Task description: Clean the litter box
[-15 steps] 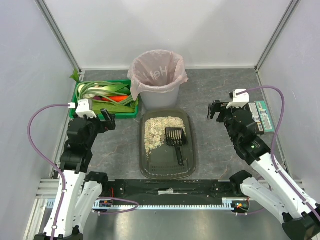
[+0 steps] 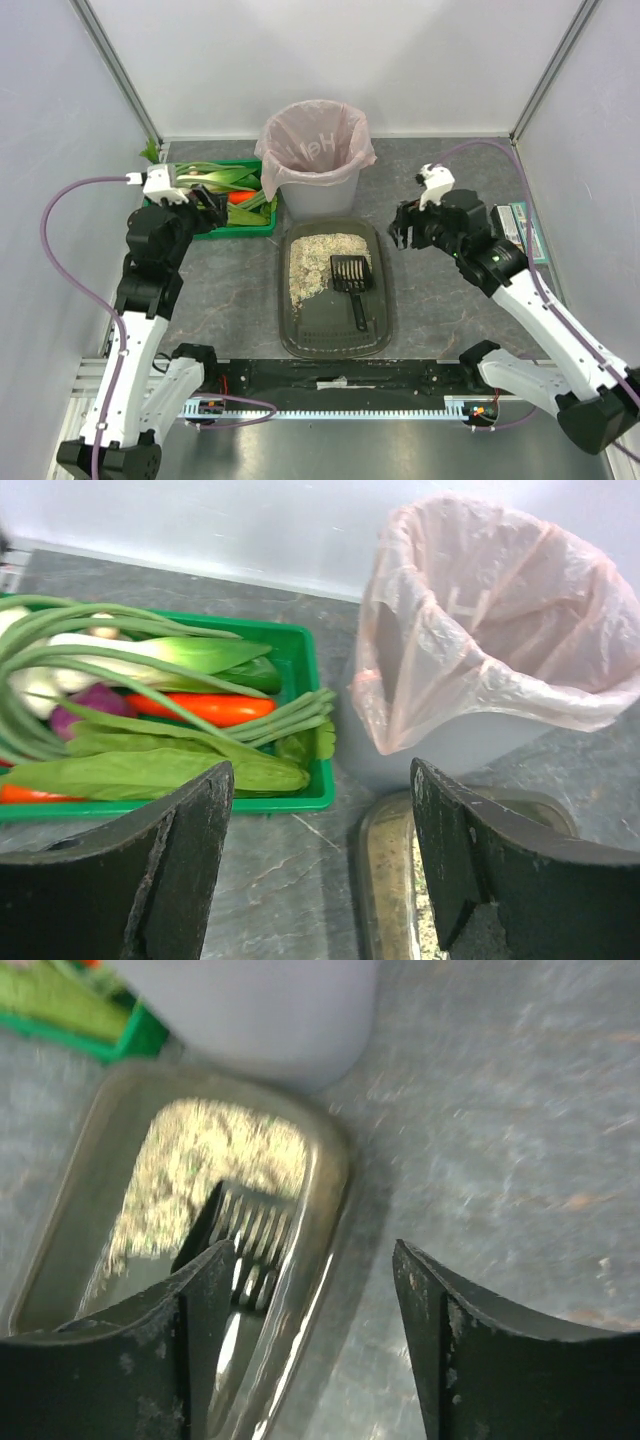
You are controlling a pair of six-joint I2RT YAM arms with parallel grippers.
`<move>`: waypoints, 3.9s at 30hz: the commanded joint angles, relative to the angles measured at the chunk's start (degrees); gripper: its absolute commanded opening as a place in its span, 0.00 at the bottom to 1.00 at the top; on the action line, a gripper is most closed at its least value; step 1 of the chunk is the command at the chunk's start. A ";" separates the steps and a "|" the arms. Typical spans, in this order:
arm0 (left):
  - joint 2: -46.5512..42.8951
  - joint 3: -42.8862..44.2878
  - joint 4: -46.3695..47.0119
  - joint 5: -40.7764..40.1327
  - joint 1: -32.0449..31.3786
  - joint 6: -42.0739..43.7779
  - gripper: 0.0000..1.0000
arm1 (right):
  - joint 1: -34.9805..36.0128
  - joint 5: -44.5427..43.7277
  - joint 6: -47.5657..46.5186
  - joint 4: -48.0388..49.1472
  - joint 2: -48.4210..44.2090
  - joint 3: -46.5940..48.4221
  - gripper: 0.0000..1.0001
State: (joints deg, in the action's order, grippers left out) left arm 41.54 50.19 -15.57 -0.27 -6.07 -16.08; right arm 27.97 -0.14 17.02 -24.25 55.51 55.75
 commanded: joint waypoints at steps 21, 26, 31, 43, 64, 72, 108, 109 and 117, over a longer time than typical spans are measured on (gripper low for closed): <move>2.85 -1.94 4.23 7.57 -8.35 4.12 0.79 | 37.33 -16.11 25.26 -21.54 24.91 7.27 0.63; 3.29 -2.03 4.24 7.92 -9.23 4.30 0.79 | 37.95 -19.10 27.54 -21.63 27.64 5.69 0.64; 3.20 -2.03 4.24 7.74 -9.49 4.47 0.79 | 37.95 -18.85 28.16 -18.91 29.04 3.85 0.58; 3.37 -2.12 4.23 8.36 -10.02 4.39 0.78 | 37.95 -18.23 29.83 -14.69 29.13 0.42 0.46; 3.72 -2.38 4.50 9.76 -13.97 6.23 0.81 | 37.95 -19.99 28.35 -22.95 25.88 6.92 0.09; 6.27 -1.77 3.88 11.95 -17.49 6.32 0.82 | 38.04 -20.25 23.25 -24.18 22.02 9.12 0.00; 25.70 2.72 0.28 34.73 -20.74 1.66 0.50 | 51.58 -32.64 7.68 -19.34 12.96 11.84 0.00; 25.70 2.80 0.19 34.90 -20.74 1.75 0.49 | 51.49 -33.16 7.68 -19.34 12.96 11.93 0.00; 25.87 3.07 0.28 36.22 -20.74 1.31 0.05 | 51.75 -33.08 7.51 -19.34 14.01 12.11 0.04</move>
State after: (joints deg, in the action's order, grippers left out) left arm 67.09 51.00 -15.73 33.82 -26.48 -14.35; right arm 79.02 -30.96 24.95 -45.98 69.17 65.08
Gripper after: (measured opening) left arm 0.131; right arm 0.326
